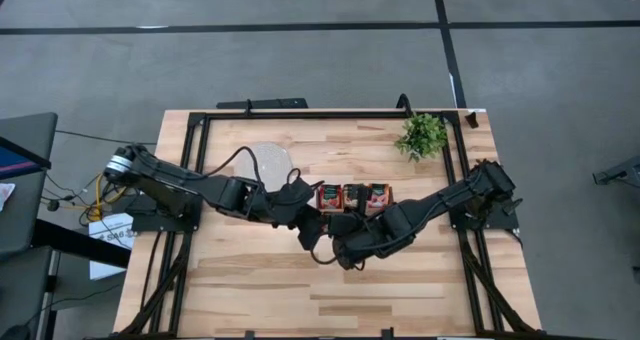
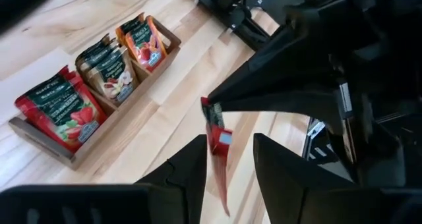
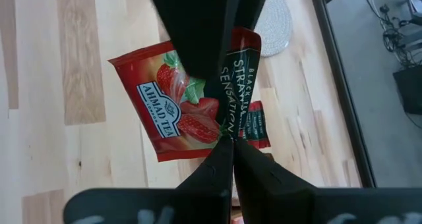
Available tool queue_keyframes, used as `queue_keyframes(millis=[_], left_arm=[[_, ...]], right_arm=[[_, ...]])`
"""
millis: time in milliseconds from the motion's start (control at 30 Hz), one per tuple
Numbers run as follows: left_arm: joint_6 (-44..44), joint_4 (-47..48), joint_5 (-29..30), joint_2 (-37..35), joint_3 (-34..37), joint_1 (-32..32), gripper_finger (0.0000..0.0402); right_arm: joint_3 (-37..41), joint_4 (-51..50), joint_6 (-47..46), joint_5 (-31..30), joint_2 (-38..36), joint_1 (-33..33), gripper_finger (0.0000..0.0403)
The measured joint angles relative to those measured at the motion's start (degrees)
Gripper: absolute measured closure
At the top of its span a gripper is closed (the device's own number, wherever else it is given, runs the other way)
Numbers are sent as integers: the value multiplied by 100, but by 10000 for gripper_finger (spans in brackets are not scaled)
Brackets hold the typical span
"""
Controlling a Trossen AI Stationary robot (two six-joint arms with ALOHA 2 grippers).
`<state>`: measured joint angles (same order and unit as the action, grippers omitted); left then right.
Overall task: Pick & Place Tea
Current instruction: Put the red tea bag into the left section of the wooden organizer
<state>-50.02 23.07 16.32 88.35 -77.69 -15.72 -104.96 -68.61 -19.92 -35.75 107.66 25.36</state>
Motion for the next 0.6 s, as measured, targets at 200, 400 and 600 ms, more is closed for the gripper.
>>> queue_keyframes(millis=[200, 400, 600], left_arm=[[9, -56, 167, 62, 0, 32, 287], [17, -51, 93, 79, 0, 128, 317], [118, -54, -24, 79, 0, 189, 394]], right_arm=[[-4, 9, 48, 76, -4, -6, 403], [-3, 36, 48, 98, -4, -6, 403], [0, 48, 47, 94, -4, -10, 403]])
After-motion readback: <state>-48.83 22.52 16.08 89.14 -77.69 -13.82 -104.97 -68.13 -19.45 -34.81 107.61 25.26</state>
